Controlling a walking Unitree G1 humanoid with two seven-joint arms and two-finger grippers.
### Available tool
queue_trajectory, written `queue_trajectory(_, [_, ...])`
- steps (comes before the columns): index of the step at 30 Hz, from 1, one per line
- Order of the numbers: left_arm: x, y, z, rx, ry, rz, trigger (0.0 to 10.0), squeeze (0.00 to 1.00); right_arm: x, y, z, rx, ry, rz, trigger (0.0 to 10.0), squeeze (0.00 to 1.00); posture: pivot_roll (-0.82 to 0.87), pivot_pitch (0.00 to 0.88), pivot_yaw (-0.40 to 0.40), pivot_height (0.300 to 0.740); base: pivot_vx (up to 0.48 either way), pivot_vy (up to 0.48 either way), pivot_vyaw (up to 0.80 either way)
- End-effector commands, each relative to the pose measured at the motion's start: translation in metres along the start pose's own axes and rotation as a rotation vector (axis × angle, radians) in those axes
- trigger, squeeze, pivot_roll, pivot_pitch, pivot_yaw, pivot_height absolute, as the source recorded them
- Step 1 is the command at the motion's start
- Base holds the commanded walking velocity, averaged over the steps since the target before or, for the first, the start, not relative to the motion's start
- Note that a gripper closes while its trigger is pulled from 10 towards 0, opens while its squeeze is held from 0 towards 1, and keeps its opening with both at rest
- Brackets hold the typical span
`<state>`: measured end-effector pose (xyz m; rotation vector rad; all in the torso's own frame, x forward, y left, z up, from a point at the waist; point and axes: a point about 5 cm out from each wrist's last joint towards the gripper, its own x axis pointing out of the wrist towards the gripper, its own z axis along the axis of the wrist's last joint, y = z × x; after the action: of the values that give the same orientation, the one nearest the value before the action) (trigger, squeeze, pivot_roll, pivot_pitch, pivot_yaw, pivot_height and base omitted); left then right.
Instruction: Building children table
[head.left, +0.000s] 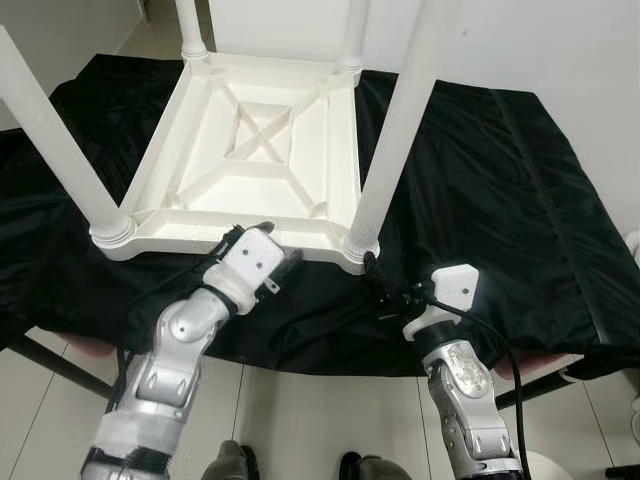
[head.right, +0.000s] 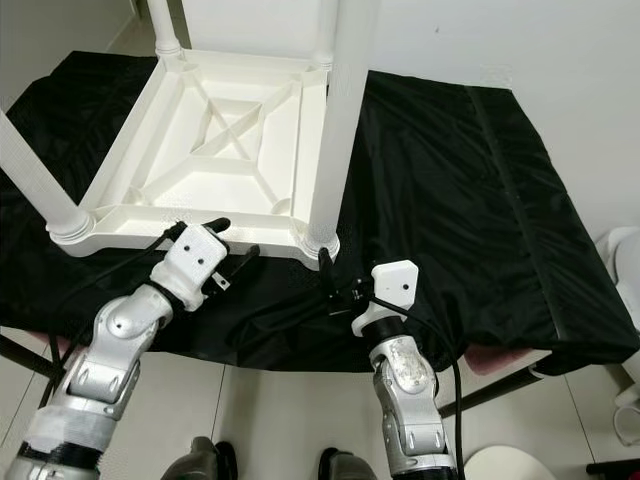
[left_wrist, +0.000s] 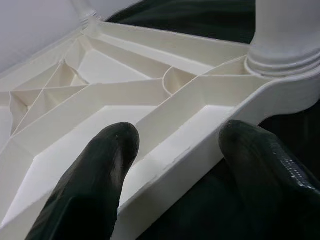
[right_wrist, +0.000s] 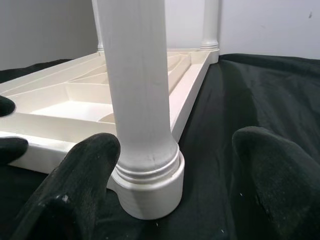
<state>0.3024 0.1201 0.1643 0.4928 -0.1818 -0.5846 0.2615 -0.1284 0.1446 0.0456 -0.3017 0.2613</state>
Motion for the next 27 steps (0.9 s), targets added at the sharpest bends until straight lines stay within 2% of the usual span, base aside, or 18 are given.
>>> queue_trajectory(1, [0.001,-0.004,-0.005,-0.020,0.025,-0.057,10.0,0.00,-0.003,0.000,0.000,0.008,0.013,0.004,10.0,0.00,-0.09,0.119,0.003,0.740,0.000,0.000,0.00])
queue_trajectory(5, [-0.001,-0.003,-0.006,-0.058,0.023,-0.127,10.0,0.00,-0.004,-0.003,0.001,-0.006,0.016,0.004,10.0,0.00,-0.09,0.123,0.011,0.740,0.000,0.000,0.00])
queue_trajectory(6, [-0.006,-0.007,-0.003,-0.066,-0.001,-0.182,10.0,0.00,-0.005,-0.005,0.001,-0.011,0.018,0.001,10.0,0.00,-0.09,0.125,0.014,0.740,0.000,0.000,0.00])
queue_trajectory(7, [-0.006,-0.007,-0.003,-0.066,-0.001,-0.182,10.0,0.00,-0.005,-0.005,0.001,-0.011,0.018,0.001,10.0,0.00,-0.09,0.125,0.014,0.740,0.000,0.000,0.00])
queue_trajectory(8, [-0.012,-0.012,-0.001,-0.081,-0.018,-0.242,10.0,0.00,-0.006,-0.006,0.001,-0.017,0.019,-0.002,10.0,0.00,-0.10,0.127,0.017,0.740,0.000,0.000,0.00])
queue_trajectory(11, [-0.017,-0.016,0.002,-0.079,-0.033,-0.287,10.0,0.00,-0.006,-0.007,0.002,-0.021,0.021,-0.004,10.0,0.00,-0.10,0.129,0.020,0.740,0.000,0.000,0.00])
queue_trajectory(12, [-0.035,-0.024,-0.002,-0.061,-0.006,-0.381,10.0,0.00,-0.007,-0.007,0.002,-0.028,0.024,-0.006,10.0,0.00,-0.10,0.135,0.031,0.740,0.000,0.000,0.00])
queue_trajectory(13, [-0.041,-0.025,-0.003,-0.048,0.009,-0.409,10.0,0.00,-0.007,-0.007,0.002,-0.029,0.025,-0.007,10.0,0.00,-0.10,0.135,0.031,0.740,0.000,0.000,0.00])
queue_trajectory(16, [-0.049,-0.025,-0.007,-0.044,0.041,-0.444,10.0,0.00,-0.007,-0.008,0.002,-0.031,0.026,-0.008,10.0,0.00,-0.10,0.135,0.031,0.740,0.000,0.000,0.00])
queue_trajectory(22, [-0.057,-0.011,-0.015,0.002,0.082,-0.439,10.0,0.00,-0.005,-0.006,0.001,-0.029,0.027,-0.003,10.0,0.00,-0.08,0.138,0.035,0.740,0.000,0.000,0.00])
queue_trajectory(23, [-0.062,-0.003,-0.019,0.029,0.105,-0.444,10.0,0.00,-0.004,-0.005,0.001,-0.028,0.027,-0.001,10.0,0.00,-0.08,0.137,0.038,0.740,0.000,0.000,0.00])
queue_trajectory(26, [-0.066,0.002,-0.021,0.045,0.125,-0.454,10.0,0.00,-0.003,-0.005,0.001,-0.029,0.027,-0.004,10.0,0.00,-0.08,0.137,0.041,0.740,0.000,0.000,0.00])
queue_trajectory(27, [-0.071,0.010,-0.024,0.061,0.151,-0.461,10.0,0.00,-0.003,-0.006,0.000,-0.031,0.027,-0.009,10.0,0.00,-0.08,0.136,0.044,0.740,0.000,0.000,0.00])
